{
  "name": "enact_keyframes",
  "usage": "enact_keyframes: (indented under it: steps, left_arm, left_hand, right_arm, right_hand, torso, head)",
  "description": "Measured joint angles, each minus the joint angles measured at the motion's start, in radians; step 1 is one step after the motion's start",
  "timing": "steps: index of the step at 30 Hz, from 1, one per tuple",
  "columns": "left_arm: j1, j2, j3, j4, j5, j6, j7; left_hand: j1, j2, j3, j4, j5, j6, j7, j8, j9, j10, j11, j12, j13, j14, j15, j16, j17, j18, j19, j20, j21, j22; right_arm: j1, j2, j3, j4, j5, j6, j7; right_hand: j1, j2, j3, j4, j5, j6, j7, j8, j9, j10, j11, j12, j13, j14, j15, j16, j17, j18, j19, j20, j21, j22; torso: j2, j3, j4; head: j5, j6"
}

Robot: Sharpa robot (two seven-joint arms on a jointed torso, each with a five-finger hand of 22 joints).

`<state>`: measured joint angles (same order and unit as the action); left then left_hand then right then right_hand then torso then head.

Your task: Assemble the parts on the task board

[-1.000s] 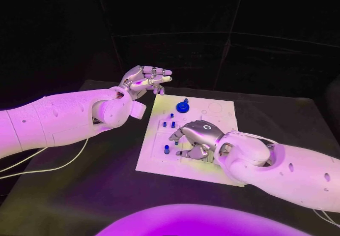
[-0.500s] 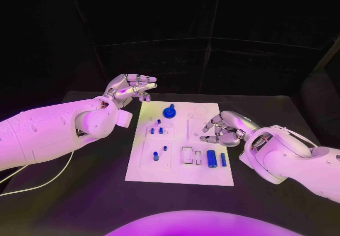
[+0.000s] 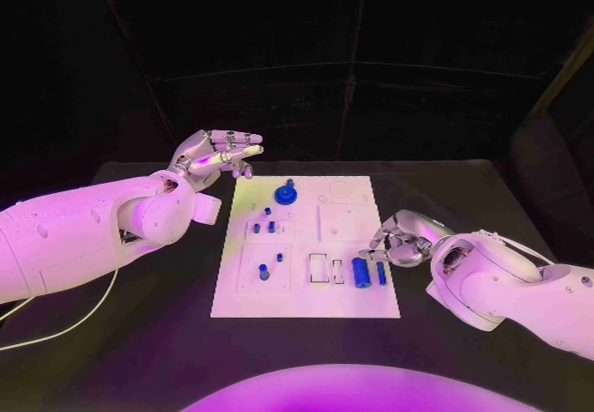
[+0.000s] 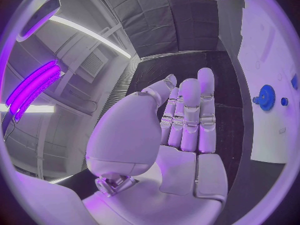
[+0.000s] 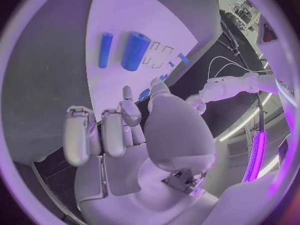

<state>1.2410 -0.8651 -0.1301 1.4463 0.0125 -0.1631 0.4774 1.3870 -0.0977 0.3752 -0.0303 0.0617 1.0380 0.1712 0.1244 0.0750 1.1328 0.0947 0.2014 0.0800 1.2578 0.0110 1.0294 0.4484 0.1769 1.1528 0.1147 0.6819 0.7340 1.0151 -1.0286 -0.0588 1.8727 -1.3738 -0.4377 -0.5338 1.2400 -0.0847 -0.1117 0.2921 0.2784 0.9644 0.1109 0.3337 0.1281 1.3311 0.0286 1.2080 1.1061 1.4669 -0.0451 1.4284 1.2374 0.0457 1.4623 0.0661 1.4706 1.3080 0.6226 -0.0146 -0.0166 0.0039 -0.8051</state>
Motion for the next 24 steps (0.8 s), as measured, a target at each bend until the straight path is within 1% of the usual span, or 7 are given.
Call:
enact_keyframes:
  steps: [2, 6, 8, 10, 24]
  left_arm:
    - [0.0, -0.002, -0.001, 0.0, 0.0, 0.0, 0.0]
    - [-0.001, -0.004, -0.001, 0.0, 0.0, 0.0, 0.0]
    - [-0.001, -0.004, -0.001, 0.0, 0.0, 0.0, 0.0]
    - [-0.001, -0.004, -0.001, 0.0, 0.0, 0.001, 0.0]
    - [-0.001, -0.006, -0.002, 0.0, 0.0, 0.002, 0.0]
  left_hand:
    - [0.0, 0.0, 0.0, 0.0, 0.0, 0.0, 0.0, 0.0, 0.0, 0.0, 0.0, 0.0, 0.0, 0.0, 0.0, 0.0, 0.0, 0.0, 0.0, 0.0, 0.0, 0.0]
    - [0.0, 0.0, 0.0, 0.0, 0.0, 0.0, 0.0, 0.0, 0.0, 0.0, 0.0, 0.0, 0.0, 0.0, 0.0, 0.0, 0.0, 0.0, 0.0, 0.0, 0.0, 0.0]
    - [0.0, 0.0, 0.0, 0.0, 0.0, 0.0, 0.0, 0.0, 0.0, 0.0, 0.0, 0.0, 0.0, 0.0, 0.0, 0.0, 0.0, 0.0, 0.0, 0.0, 0.0, 0.0]
    - [0.0, 0.0, 0.0, 0.0, 0.0, 0.0, 0.0, 0.0, 0.0, 0.0, 0.0, 0.0, 0.0, 0.0, 0.0, 0.0, 0.0, 0.0, 0.0, 0.0, 0.0, 0.0]
    - [0.0, 0.0, 0.0, 0.0, 0.0, 0.0, 0.0, 0.0, 0.0, 0.0, 0.0, 0.0, 0.0, 0.0, 0.0, 0.0, 0.0, 0.0, 0.0, 0.0, 0.0, -0.001]
  right_arm:
    - [-0.006, 0.005, 0.0, -0.001, -0.01, 0.008, -0.014]
    - [-0.016, 0.013, 0.0, -0.003, -0.031, 0.022, -0.035]
    - [-0.019, 0.017, 0.0, -0.004, -0.041, 0.029, -0.043]
    - [-0.02, 0.021, 0.0, -0.006, -0.052, 0.036, -0.051]
    - [-0.042, 0.054, 0.0, -0.028, -0.089, 0.087, -0.079]
  right_hand:
    - [-0.017, 0.001, -0.013, 0.0, -0.005, -0.001, -0.001, 0.008, 0.001, 0.007, 0.0, 0.011, 0.014, 0.0, 0.0, 0.001, 0.007, 0.0, 0.002, 0.002, 0.0, 0.0]
    - [-0.022, -0.002, -0.02, 0.001, -0.005, -0.003, -0.003, 0.015, 0.002, 0.007, 0.0, 0.012, 0.024, 0.0, 0.0, 0.005, 0.011, 0.0, 0.002, 0.002, 0.0, 0.0]
    - [-0.026, 0.002, -0.028, 0.001, -0.005, -0.003, -0.003, 0.02, 0.003, 0.007, 0.0, 0.012, 0.027, 0.0, 0.0, 0.006, 0.013, 0.0, 0.002, 0.002, 0.0, 0.0]
    - [-0.029, 0.006, -0.028, 0.001, -0.005, -0.003, -0.003, 0.02, 0.003, 0.007, 0.0, 0.016, 0.03, 0.0, 0.0, 0.006, 0.014, 0.0, 0.002, 0.002, 0.0, 0.0]
    - [-0.029, 0.006, -0.034, 0.001, -0.009, -0.003, -0.003, 0.035, 0.005, 0.011, -0.004, 0.026, 0.047, 0.0, 0.0, 0.011, 0.03, 0.0, 0.002, 0.002, 0.008, 0.0]
  torso:
    - [0.0, -0.0001, 0.0002]
    - [0.0, -0.0002, 0.0002]
    - [0.0, -0.0005, 0.0002]
    - [0.0, -0.0007, 0.0003]
    - [0.0, -0.0009, 0.0014]
  head:
    - [0.0, -0.001]
    - [0.0, -0.001]
    - [0.0, -0.001]
    - [0.0, -0.001]
    - [-0.001, -0.004]
